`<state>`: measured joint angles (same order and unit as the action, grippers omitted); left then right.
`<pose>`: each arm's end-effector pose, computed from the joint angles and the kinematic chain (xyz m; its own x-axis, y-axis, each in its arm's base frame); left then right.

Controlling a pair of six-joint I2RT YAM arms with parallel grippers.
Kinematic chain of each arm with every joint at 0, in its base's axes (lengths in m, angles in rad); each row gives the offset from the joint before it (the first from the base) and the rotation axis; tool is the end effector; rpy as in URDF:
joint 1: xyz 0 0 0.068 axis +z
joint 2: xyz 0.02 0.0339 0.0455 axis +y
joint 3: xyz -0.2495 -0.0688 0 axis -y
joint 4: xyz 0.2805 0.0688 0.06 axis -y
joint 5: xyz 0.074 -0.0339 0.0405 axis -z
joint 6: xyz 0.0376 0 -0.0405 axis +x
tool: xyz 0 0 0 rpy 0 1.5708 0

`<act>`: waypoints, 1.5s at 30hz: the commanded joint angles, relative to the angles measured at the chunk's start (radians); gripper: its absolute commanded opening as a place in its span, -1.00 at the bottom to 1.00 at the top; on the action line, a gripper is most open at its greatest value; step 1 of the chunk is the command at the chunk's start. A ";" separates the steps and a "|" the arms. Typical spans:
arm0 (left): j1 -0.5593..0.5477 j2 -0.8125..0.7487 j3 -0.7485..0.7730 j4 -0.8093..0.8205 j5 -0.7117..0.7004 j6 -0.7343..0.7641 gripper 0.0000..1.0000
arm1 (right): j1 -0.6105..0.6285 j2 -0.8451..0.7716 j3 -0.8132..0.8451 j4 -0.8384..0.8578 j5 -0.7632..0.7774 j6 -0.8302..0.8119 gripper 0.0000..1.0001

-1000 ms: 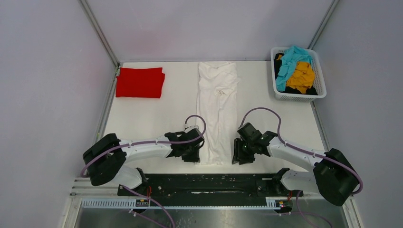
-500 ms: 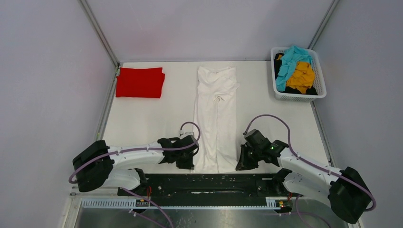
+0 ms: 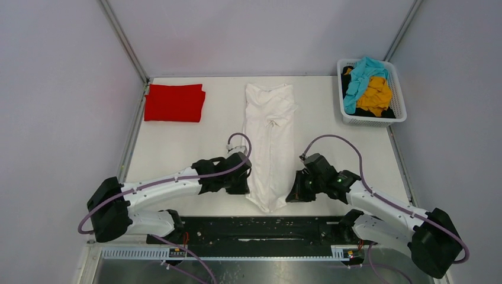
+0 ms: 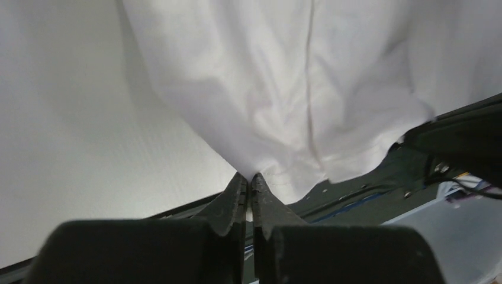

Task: Fold and stack the t-shirts
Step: Fold the folded rectangular tshirt in 1/3 of the way

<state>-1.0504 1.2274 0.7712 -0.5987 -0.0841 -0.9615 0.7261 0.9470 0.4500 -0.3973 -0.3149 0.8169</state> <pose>0.1366 -0.2320 0.1818 -0.9396 -0.0039 -0.3422 0.1283 0.9230 -0.3627 0.1554 0.1535 0.1494 -0.9651 0.0701 -0.2525 -0.1063 0.7760 0.6217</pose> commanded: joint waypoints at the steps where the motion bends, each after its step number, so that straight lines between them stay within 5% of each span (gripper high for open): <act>1: 0.079 0.065 0.104 0.018 -0.049 0.042 -1.00 | -0.045 0.059 0.118 0.094 0.035 -0.035 -1.00; 18: 0.432 0.416 0.474 0.098 0.068 0.222 -1.00 | -0.323 0.412 0.424 0.221 0.039 -0.168 -1.00; 40: 0.566 0.779 0.849 0.036 0.100 0.300 -0.88 | -0.462 0.791 0.661 0.345 -0.029 -0.200 -0.99; 43: 0.580 0.820 0.887 0.019 0.088 0.298 -0.74 | -0.475 0.863 0.699 0.372 -0.043 -0.178 -0.92; 45: 0.589 0.845 0.923 0.015 0.093 0.304 -0.53 | -0.483 0.897 0.731 0.377 -0.051 -0.165 -0.66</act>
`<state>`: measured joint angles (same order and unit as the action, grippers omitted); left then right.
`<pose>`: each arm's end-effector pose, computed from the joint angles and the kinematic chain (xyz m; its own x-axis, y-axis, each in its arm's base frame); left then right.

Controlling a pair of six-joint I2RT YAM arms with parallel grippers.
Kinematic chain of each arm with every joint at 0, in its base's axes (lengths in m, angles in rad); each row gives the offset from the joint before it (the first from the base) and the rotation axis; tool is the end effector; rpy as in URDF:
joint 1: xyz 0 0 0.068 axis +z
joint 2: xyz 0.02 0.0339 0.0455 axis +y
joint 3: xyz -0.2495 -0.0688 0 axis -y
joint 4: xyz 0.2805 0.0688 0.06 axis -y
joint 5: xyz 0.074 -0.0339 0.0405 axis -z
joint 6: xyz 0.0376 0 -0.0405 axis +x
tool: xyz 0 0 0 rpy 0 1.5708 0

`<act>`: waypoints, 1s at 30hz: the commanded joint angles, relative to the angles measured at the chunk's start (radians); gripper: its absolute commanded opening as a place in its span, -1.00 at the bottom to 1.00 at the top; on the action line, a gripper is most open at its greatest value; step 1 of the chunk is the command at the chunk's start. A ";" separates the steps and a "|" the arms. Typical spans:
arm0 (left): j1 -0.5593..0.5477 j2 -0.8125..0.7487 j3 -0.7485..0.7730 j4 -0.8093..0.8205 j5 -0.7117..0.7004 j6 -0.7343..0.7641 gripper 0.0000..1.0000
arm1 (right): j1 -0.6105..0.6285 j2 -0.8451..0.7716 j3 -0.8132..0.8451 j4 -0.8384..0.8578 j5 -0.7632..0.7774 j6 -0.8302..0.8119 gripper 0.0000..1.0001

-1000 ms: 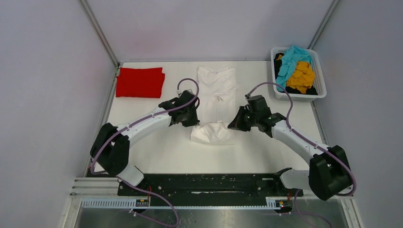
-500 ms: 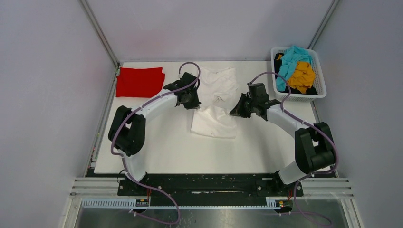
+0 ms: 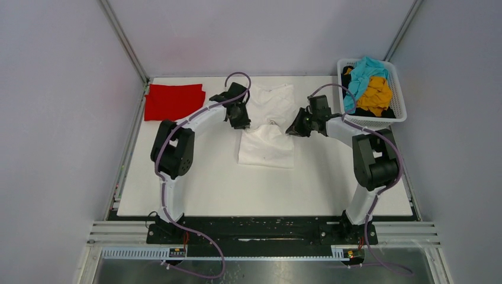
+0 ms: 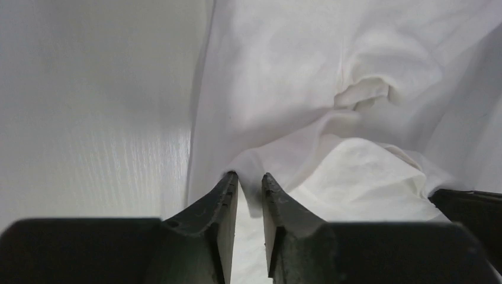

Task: Fold and stack the t-shirts
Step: Fold the folded rectangular tshirt in 1/3 of the way, then grab one side of the 2/3 rectangular tshirt with both arms

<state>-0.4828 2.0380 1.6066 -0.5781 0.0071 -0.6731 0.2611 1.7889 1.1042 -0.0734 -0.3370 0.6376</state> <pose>0.4176 -0.2192 0.1790 -0.8778 -0.2437 -0.4124 -0.1018 0.9362 -0.3365 0.3917 0.1175 0.1509 -0.8168 0.3632 -0.4481 0.0133 0.7885 0.6149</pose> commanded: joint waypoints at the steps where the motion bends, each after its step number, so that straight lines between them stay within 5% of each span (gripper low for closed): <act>1: 0.026 0.051 0.117 -0.017 0.009 0.024 -0.36 | -0.024 0.070 0.093 0.049 -0.035 0.021 -0.35; 4: 0.038 0.070 0.189 -0.065 0.012 0.045 0.47 | -0.041 0.084 0.151 0.021 -0.077 0.014 0.94; 5: 0.040 0.061 0.197 -0.071 0.009 0.050 0.56 | -0.042 0.077 0.166 0.004 -0.072 -0.002 0.98; 9: 0.040 -0.050 0.113 -0.041 -0.001 0.055 0.97 | -0.042 0.001 0.136 -0.050 -0.018 -0.052 0.99; 21: 0.015 -0.412 -0.535 0.193 0.188 -0.022 0.98 | -0.008 -0.328 -0.257 -0.109 0.005 -0.028 0.99; 30: -0.012 -0.336 -0.638 0.288 0.225 -0.081 0.45 | 0.082 -0.311 -0.326 -0.119 0.028 -0.015 0.86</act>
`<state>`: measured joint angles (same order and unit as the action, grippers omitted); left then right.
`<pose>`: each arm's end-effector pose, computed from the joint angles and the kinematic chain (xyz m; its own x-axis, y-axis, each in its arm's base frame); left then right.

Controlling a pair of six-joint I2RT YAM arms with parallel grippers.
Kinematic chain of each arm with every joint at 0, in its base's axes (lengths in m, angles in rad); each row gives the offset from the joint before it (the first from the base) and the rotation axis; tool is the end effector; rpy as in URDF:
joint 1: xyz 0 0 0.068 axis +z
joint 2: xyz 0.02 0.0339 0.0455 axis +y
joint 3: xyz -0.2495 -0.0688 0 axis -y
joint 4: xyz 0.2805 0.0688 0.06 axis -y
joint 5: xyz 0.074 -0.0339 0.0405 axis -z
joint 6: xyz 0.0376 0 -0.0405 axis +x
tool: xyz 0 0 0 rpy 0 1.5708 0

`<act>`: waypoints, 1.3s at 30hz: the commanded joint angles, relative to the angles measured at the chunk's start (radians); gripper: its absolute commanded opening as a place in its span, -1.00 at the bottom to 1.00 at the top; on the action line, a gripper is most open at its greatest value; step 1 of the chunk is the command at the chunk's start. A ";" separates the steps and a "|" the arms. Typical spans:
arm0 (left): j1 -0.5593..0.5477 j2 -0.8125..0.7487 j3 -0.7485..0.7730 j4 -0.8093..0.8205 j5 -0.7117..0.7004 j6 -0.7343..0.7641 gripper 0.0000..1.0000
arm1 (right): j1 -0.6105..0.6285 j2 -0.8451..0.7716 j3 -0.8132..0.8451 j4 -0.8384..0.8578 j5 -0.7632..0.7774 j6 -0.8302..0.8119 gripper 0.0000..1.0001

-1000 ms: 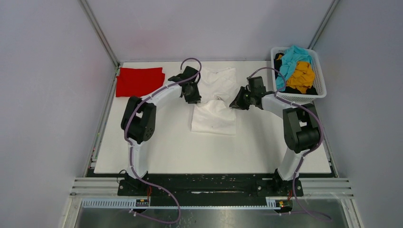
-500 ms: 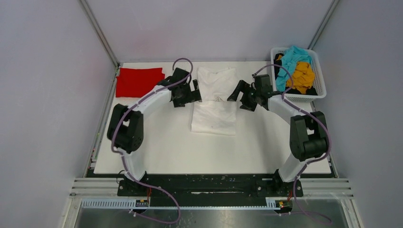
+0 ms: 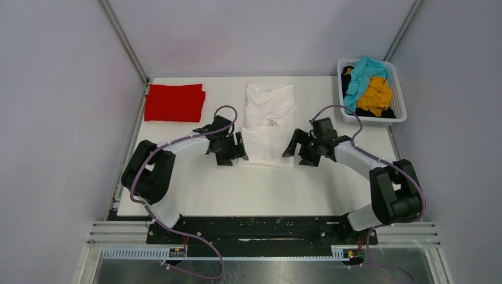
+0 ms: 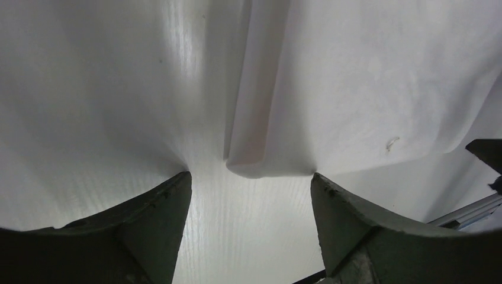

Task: Fold and stack the t-shirts
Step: Grab one side of the 2/3 rectangular tshirt with both arms, then fold the long partially folded tshirt into a neat square

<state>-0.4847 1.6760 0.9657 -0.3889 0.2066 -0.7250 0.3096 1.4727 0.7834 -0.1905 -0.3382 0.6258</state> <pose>0.3046 -0.1691 0.1255 -0.9471 -0.2348 -0.2189 -0.1196 0.8910 -0.4381 0.3009 0.1094 0.1453 -0.8812 0.2983 -0.3668 0.0337 0.8135 0.5805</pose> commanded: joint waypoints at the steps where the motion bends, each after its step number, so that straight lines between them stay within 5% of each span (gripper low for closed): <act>1: -0.012 0.038 -0.002 0.100 0.024 -0.032 0.38 | 0.037 0.012 -0.010 0.003 0.038 0.000 0.82; 17: -0.018 0.109 -0.043 0.095 -0.014 -0.048 -0.55 | 0.064 0.132 -0.047 0.066 0.054 0.002 0.15; 23: -0.023 0.104 -0.050 0.075 -0.042 -0.045 -1.00 | 0.066 0.165 -0.035 0.085 0.099 -0.004 -0.28; 28: -0.023 0.076 -0.055 0.073 -0.040 -0.033 -1.00 | 0.067 0.174 -0.015 0.079 0.065 -0.031 -0.96; 39: -0.088 -0.324 -0.293 0.045 0.118 -0.003 -1.00 | 0.160 -0.225 -0.171 -0.207 -0.152 -0.105 -1.00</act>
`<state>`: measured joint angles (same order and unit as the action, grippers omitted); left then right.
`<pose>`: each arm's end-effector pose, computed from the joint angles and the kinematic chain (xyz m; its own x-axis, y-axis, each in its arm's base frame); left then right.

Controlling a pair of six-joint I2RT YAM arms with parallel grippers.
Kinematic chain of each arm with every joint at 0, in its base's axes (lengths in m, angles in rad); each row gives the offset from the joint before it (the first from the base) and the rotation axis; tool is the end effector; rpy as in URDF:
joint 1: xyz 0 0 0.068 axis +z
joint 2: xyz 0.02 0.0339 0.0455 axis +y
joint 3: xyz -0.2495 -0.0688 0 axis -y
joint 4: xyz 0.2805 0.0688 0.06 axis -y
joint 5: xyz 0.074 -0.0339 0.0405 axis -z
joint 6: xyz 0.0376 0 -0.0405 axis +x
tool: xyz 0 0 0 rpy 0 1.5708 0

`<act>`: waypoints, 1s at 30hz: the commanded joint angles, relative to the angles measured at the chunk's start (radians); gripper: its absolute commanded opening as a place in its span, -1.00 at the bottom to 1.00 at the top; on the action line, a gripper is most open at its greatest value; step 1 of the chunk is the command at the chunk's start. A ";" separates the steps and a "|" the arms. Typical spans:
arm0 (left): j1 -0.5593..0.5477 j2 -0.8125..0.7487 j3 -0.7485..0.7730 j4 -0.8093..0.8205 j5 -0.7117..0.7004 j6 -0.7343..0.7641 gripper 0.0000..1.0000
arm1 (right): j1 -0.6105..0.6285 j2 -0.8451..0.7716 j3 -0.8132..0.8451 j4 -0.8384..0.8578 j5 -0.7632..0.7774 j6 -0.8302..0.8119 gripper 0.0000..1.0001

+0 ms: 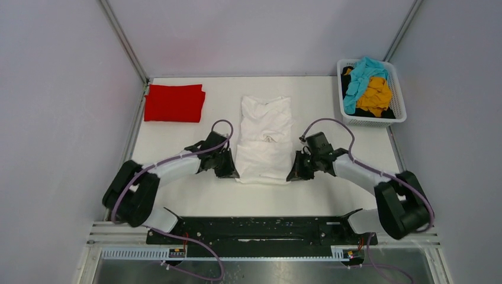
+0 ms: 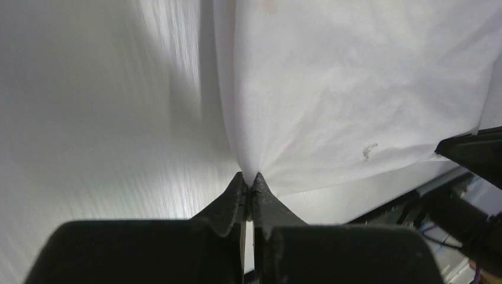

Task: Fold and stack the t-shirts
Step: Fold the long partially folded tshirt into a neat square

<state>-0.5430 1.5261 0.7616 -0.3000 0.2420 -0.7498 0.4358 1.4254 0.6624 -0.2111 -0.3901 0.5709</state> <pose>0.2577 -0.1660 0.1153 -0.9576 -0.1948 -0.2121 -0.0703 0.8723 -0.4839 0.2561 0.1350 0.1199 -0.9466 0.1105 -0.3028 -0.0863 0.8183 0.5683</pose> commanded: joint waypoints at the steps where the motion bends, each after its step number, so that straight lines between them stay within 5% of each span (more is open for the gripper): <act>1: -0.038 -0.219 -0.115 -0.064 0.102 0.022 -1.00 | 0.039 -0.229 -0.064 -0.221 -0.133 -0.054 -1.00; 6: -0.089 -0.466 -0.203 -0.103 0.275 0.014 -1.00 | 0.057 -0.448 -0.066 -0.390 -0.298 -0.114 -1.00; 13: -0.104 -0.602 -0.145 -0.013 0.484 -0.045 -1.00 | 0.053 -0.596 -0.023 -0.323 -0.419 -0.054 -1.00; 20: -0.053 -0.478 0.022 0.013 0.489 -0.026 -1.00 | -0.085 -0.583 0.039 -0.273 -0.418 -0.018 -1.00; 30: 0.099 -0.206 0.255 0.023 0.516 0.010 -1.00 | -0.229 -0.367 0.123 -0.159 -0.451 0.021 -1.00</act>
<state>-0.4755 1.2423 0.9012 -0.3290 0.7010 -0.7750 0.2485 1.0103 0.7086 -0.4255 -0.8314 0.5781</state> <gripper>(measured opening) 0.021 0.022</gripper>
